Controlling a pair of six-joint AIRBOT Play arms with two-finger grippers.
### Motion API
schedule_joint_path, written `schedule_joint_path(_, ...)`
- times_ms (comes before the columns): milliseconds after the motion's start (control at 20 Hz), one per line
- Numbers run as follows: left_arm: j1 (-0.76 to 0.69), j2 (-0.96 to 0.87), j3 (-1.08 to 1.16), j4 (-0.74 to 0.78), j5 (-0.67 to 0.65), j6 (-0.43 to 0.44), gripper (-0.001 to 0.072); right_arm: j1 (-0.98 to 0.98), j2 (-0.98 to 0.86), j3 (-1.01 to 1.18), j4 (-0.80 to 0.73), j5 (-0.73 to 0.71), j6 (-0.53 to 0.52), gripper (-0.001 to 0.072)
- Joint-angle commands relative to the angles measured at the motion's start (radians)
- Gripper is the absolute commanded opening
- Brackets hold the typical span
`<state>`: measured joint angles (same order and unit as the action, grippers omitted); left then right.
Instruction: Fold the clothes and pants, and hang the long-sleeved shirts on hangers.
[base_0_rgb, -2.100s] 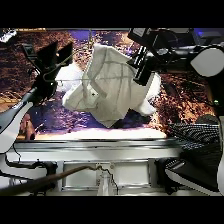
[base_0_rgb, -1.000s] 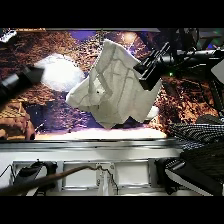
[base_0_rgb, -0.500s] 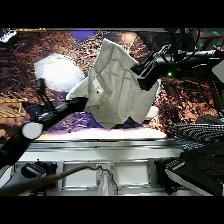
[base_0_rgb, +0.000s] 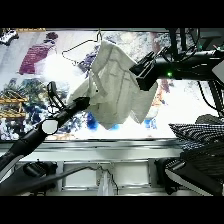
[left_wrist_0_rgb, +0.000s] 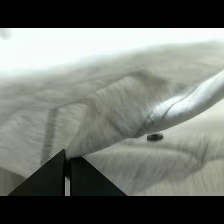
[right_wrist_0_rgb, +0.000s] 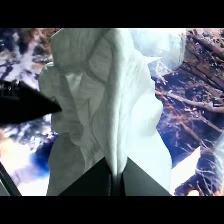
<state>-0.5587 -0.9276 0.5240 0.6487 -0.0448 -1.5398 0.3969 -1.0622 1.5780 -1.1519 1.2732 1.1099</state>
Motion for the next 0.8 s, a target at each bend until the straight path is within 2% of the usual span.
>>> schedule_joint_path(0,0.047,-0.011,0.008,0.002,0.086,-0.001,0.0011,0.001,0.000,0.000,0.023,0.037,0.001,0.0031)
schedule_joint_path(150,0.161,-0.011,0.029,0.031,0.057,0.002,0.0011,0.001,0.005,0.000,0.090,0.063,0.000,0.0030)
schedule_joint_path(350,0.345,-0.011,0.147,0.146,-0.153,0.013,0.0010,0.001,0.013,0.000,0.117,0.061,-0.009,0.0030)
schedule_joint_path(550,0.449,-0.013,0.281,0.159,-0.291,0.214,0.0010,0.001,0.014,0.002,0.129,0.061,-0.040,0.0029)
schedule_joint_path(750,0.517,-0.012,0.310,0.159,-0.343,0.225,0.0010,0.001,0.015,0.003,0.090,0.061,-0.056,0.0029)
